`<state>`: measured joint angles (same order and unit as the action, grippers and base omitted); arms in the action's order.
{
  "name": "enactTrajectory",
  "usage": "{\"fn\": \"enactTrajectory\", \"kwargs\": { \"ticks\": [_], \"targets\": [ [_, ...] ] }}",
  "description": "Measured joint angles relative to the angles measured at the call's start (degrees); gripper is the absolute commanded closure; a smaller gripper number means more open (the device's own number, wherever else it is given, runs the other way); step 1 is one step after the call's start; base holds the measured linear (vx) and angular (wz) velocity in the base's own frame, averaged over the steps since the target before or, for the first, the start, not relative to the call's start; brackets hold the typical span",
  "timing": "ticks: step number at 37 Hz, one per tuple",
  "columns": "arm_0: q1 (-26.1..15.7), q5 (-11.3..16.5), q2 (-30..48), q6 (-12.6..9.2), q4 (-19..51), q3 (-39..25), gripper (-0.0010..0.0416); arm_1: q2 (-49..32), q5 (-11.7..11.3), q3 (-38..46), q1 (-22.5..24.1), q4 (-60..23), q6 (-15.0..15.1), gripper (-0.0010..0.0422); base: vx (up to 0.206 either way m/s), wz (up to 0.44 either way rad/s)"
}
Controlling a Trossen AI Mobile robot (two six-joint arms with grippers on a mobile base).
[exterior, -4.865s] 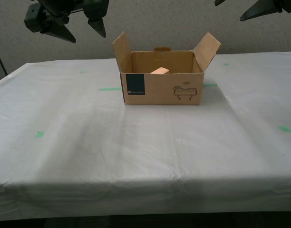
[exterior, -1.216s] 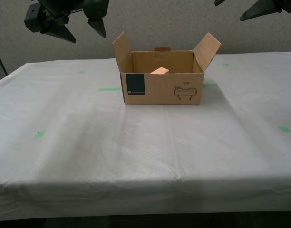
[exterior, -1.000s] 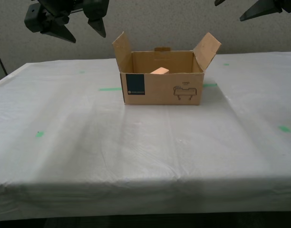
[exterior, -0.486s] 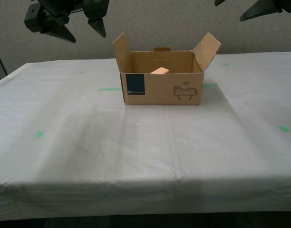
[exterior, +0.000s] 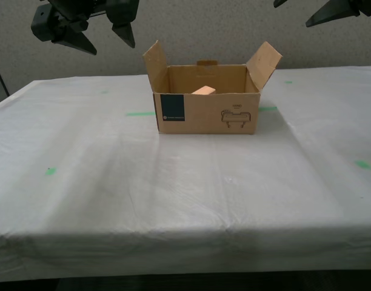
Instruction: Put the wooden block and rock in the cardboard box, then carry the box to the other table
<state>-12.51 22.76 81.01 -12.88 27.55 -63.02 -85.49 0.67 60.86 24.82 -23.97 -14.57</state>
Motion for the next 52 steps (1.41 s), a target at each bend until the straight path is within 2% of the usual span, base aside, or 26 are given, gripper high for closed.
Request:
{"fn": "enactTrajectory", "kwargs": {
  "ticks": [52],
  "targets": [
    [0.07,0.00,0.00,0.00,0.00,0.00,0.0012,0.00,0.02,0.00,0.00,0.00,0.02,0.0012,0.000,0.000]
  ]
}}
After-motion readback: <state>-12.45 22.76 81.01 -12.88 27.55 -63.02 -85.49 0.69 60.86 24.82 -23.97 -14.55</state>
